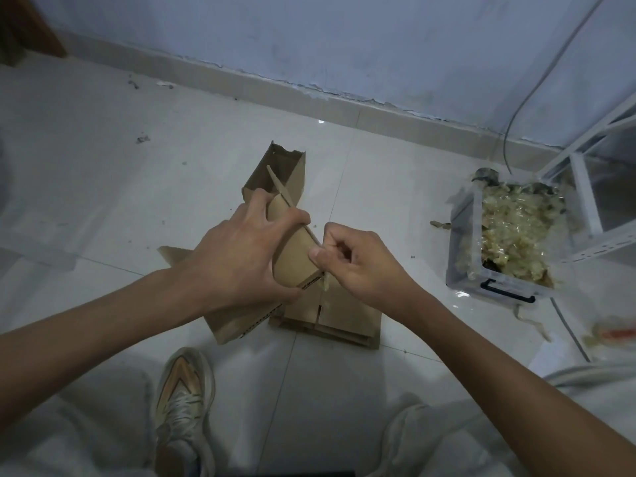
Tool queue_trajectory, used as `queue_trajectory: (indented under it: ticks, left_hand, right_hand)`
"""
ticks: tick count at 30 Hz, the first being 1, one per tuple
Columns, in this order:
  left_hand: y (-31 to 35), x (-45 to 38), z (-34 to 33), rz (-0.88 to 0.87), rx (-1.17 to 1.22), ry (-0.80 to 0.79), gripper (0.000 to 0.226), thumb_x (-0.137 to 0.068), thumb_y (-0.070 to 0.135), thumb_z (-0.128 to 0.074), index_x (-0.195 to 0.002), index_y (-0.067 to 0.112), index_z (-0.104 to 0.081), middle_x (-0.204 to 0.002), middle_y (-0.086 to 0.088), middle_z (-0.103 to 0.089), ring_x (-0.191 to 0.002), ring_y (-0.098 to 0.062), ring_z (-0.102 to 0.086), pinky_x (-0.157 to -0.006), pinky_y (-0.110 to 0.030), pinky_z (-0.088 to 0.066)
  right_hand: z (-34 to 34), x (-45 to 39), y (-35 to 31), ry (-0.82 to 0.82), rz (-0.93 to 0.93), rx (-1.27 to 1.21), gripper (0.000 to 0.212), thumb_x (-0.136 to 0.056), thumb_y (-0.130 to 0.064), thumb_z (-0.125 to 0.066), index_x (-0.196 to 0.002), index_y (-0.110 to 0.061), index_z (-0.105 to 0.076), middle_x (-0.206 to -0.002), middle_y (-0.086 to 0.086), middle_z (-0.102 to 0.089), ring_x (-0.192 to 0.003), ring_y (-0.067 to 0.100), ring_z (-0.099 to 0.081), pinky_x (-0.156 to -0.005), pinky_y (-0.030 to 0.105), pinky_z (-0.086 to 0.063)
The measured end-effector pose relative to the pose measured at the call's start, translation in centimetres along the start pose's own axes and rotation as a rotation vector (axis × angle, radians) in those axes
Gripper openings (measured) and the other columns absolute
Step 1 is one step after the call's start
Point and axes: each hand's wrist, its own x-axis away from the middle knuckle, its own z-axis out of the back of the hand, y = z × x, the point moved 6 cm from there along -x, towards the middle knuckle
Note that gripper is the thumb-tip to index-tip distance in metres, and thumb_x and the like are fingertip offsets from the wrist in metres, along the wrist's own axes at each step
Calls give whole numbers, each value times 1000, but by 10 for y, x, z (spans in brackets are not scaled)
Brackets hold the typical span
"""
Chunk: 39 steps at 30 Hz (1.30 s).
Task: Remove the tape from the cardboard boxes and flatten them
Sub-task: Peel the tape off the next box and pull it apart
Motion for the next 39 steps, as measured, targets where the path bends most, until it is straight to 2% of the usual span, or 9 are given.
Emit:
queue_trajectory:
  ticks: [3,9,15,21,27,30,34,37,39]
  left_hand:
    - [-1,2,-4,5,56,-2,97,-58,74,-81,-138,49,-31,-131,1,-27,-103,-21,-48,-71,-36,-54]
    - [-12,9,3,40,220,80,102,-56,64,-89,-138,46,-32,-138,1,-24,-108,-21,-50,-83,-42,-61]
    - [-15,9,5,16,252,145,104,-54,55,-94,-140,42,-36,-140,0,-26,-124,-23,-43,-92,-49,-58]
    - [-16,8,5,-16,313,138,103,-55,56,-94,-140,44,-37,-141,5,-26,-117,-15,-42,-93,-30,-51]
    - [-19,7,3,-42,318,144,101,-56,51,-95,-139,44,-38,-140,6,-27,-121,-13,-40,-96,-33,-51]
    - [-20,6,9,-73,346,182,102,-55,49,-95,-140,41,-40,-140,5,-28,-123,-12,-39,-96,-33,-51]
    - [-21,5,10,-83,368,186,101,-55,50,-95,-141,40,-41,-140,6,-28,-125,-12,-40,-96,-31,-49]
    - [-22,4,8,-38,416,165,98,-57,54,-92,-139,46,-39,-137,11,-28,-116,-2,-41,-92,-16,-41]
    - [-26,2,4,31,473,139,93,-60,51,-92,-135,52,-38,-136,12,-31,-108,6,-45,-85,-13,-40]
  right_hand:
    - [-1,3,-6,-44,45,-129,36,-106,-18,-61,-80,2,-46,-66,8,-43,-61,9,-39,-60,23,-35]
    - [10,8,-1,123,-28,-491,34,-110,-17,-53,-79,-7,-45,-59,3,-46,-56,24,-43,-57,32,-41]
    - [7,8,5,167,-60,-473,27,-108,-18,-56,-95,6,-55,-67,5,-64,-52,16,-54,-48,23,-42]
    - [28,7,16,360,-157,-462,25,-109,-22,-55,-93,-3,-59,-64,-1,-60,-51,12,-51,-51,20,-43]
    - [17,6,5,176,-131,-386,20,-106,-33,-60,-118,-16,-60,-85,-3,-62,-60,10,-58,-58,21,-46]
    - [17,6,8,188,-111,-251,39,-97,-36,-73,-130,-27,-55,-82,-13,-59,-59,20,-55,-68,39,-50]
    - [17,5,14,207,-137,-310,72,-97,-29,-74,-157,-26,-35,-85,0,-58,-70,7,-63,-83,26,-55]
    - [24,4,13,237,-90,-335,19,-100,-21,-71,-118,-18,-64,-73,-6,-55,-59,3,-54,-63,24,-47]
    - [27,5,14,275,-86,-300,7,-101,-20,-70,-96,-16,-66,-68,-14,-54,-58,8,-50,-59,27,-45]
